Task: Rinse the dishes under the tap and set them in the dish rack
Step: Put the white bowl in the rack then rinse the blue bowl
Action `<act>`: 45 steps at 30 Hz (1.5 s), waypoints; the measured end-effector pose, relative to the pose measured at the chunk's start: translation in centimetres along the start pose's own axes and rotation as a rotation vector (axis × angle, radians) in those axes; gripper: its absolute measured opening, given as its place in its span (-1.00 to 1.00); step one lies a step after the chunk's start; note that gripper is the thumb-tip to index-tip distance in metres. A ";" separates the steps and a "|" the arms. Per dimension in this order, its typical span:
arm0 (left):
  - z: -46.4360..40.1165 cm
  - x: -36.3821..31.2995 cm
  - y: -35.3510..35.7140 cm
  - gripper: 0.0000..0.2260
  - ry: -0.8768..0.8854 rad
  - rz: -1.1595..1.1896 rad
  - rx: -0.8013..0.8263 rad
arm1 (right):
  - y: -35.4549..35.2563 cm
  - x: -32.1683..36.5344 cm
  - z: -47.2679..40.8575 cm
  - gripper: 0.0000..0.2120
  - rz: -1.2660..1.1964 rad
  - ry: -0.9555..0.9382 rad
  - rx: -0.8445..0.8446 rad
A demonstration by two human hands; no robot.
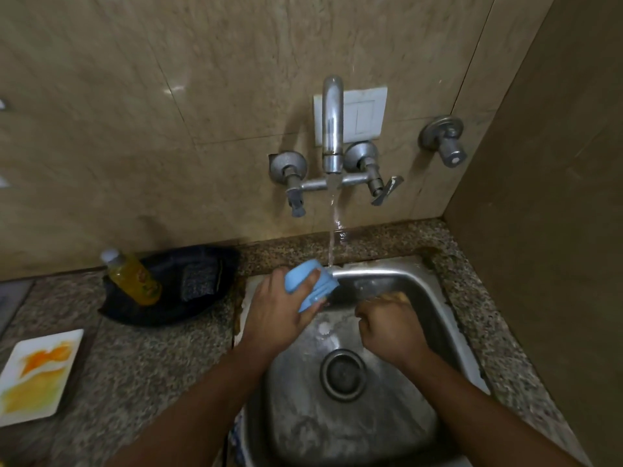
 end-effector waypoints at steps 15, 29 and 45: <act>-4.9 -1.6 3.2 -0.73 -1.081 1.418 0.112 | -4.3 3.0 -5.5 -0.65 -0.169 -0.052 0.133; -6.1 -1.8 4.2 -0.70 -1.046 1.557 0.041 | -3.5 3.1 -4.4 -0.48 0.021 -0.318 0.028; -3.6 -0.2 2.5 -0.73 -1.114 1.417 0.352 | -2.8 0.7 -2.8 -0.80 0.157 -0.283 0.053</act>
Point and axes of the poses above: each hand's wrist, its own z-axis away from the middle knuckle, its own y-axis out of the palm, x = y × z, the point moved 2 cm from there along -z, towards the middle knuckle, and after that the axes turned 6 degrees about z, right-handed, at the moved point
